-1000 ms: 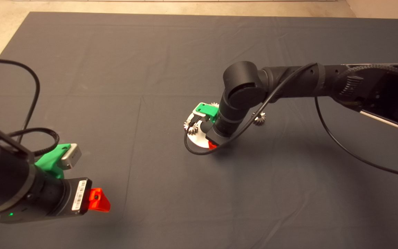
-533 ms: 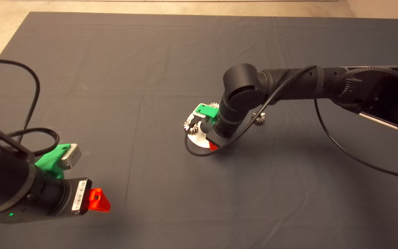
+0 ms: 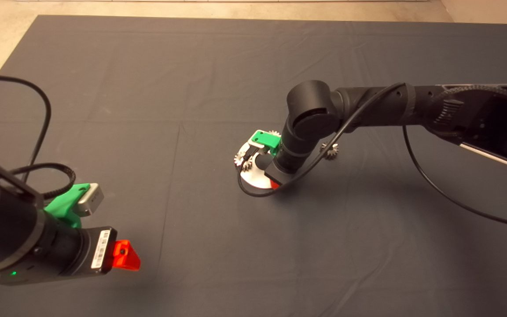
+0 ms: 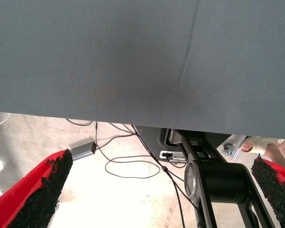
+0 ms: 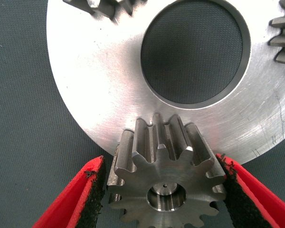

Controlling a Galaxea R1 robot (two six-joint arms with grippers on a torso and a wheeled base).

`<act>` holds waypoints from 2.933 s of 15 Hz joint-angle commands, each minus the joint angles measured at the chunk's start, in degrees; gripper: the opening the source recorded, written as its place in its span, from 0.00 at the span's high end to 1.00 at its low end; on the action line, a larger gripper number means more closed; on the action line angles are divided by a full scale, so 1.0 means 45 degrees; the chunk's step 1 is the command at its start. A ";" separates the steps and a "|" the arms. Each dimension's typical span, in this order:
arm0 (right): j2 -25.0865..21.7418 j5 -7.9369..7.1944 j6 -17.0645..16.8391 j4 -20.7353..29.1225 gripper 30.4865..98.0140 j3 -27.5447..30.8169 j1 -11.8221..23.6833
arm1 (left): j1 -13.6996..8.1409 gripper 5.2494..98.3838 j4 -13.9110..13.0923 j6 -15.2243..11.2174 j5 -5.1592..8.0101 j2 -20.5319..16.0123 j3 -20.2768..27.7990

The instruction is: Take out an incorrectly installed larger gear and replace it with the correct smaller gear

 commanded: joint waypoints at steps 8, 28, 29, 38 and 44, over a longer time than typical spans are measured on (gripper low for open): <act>0.0010 -0.1634 -0.0097 -0.0495 0.67 0.0040 0.0291 | -0.0109 0.01 -0.0299 0.0162 0.1620 -0.0036 0.0209; -0.0094 -0.1634 -0.0039 -0.0475 0.71 0.0216 0.0434 | -0.0090 0.01 -0.0299 0.0162 0.1621 -0.0049 0.0207; -0.0146 -0.1634 -0.0022 -0.0475 0.71 0.0216 0.0505 | -0.0090 0.01 -0.0299 0.0162 0.1620 -0.0036 0.0194; -0.0811 -0.1634 0.0240 -0.0481 0.71 0.1537 0.1410 | -0.0090 0.01 -0.0299 0.0162 0.1620 -0.0017 0.0194; -0.2104 -0.1634 0.1356 -0.0436 0.71 0.3865 0.1697 | -0.0090 0.01 -0.0299 0.0162 0.1620 -0.0017 0.0194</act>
